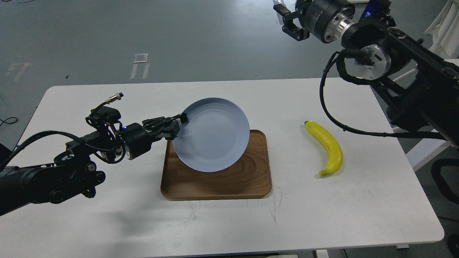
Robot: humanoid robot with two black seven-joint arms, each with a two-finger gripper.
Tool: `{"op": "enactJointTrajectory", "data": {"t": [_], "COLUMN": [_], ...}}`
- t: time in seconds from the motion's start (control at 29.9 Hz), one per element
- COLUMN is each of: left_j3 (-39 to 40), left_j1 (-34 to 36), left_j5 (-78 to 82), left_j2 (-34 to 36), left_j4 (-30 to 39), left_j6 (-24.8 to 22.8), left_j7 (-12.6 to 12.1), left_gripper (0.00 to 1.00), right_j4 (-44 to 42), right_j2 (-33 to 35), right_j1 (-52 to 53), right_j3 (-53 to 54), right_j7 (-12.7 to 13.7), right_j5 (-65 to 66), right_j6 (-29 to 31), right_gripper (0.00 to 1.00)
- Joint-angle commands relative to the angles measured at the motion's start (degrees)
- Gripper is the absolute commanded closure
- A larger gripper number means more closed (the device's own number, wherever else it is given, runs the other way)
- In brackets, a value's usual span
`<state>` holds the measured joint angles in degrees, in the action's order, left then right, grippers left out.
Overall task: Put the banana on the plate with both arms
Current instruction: 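Carry the plate with the left gripper and lower it onto the tray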
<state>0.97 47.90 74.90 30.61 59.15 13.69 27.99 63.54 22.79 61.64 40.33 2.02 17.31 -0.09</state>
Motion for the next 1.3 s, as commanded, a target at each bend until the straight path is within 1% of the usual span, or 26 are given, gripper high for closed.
{"op": "enactJointTrajectory", "data": {"t": [0.0, 0.13, 0.33, 0.47, 0.6, 0.83, 1.2, 1.24, 1.27], "left_j3": [-0.1, -0.4, -3.3, -4.8, -5.6, -7.8, -11.2, -11.3, -11.3], "left_j1": [0.1, 0.1, 0.2, 0.4, 1.1, 2.3, 2.6, 2.7, 2.8], "left_j5": [0.0, 0.0, 0.0, 0.0, 0.0, 0.0, 0.0, 0.0, 0.0], "left_j2": [-2.7, -4.2, -5.6, -6.4, -9.1, -10.4, -10.0, -9.9, -9.8], "left_j4": [-0.4, -0.7, -2.9, -5.9, -9.5, -12.7, -13.3, -13.2, -13.2], "left_j6": [0.0, -0.1, 0.0, -0.2, -1.6, -3.3, -3.7, -3.7, -3.7], "left_j7": [0.0, 0.0, 0.0, 0.0, 0.0, 0.0, 0.0, 0.0, 0.0], "left_gripper": [1.0, 1.0, 1.0, 1.0, 1.0, 1.0, 1.0, 0.77, 0.43], "right_j4": [0.0, 0.0, 0.0, -0.1, -0.1, -0.1, -0.1, -0.1, -0.1], "right_j2": [0.2, 0.4, 0.3, 0.3, 0.3, 0.4, 0.4, 0.4, 0.3], "right_j1": [0.1, -0.3, -0.6, -0.6, -0.6, -0.7, -0.7, -0.7, -0.7], "right_j3": [0.0, 0.0, 0.0, 0.0, 0.1, 0.2, 0.3, 0.3, 0.3], "right_j7": [0.0, 0.0, 0.0, 0.0, 0.0, 0.0, 0.0, 0.0, 0.0], "right_j5": [0.0, 0.0, 0.0, 0.0, 0.0, 0.0, 0.0, 0.0, 0.0], "right_j6": [0.0, 0.0, 0.0, 0.0, 0.0, 0.0, 0.0, 0.0, 0.0], "right_gripper": [0.0, 0.0, 0.0, 0.0, 0.0, 0.0, 0.0, 0.0, 0.0]}}
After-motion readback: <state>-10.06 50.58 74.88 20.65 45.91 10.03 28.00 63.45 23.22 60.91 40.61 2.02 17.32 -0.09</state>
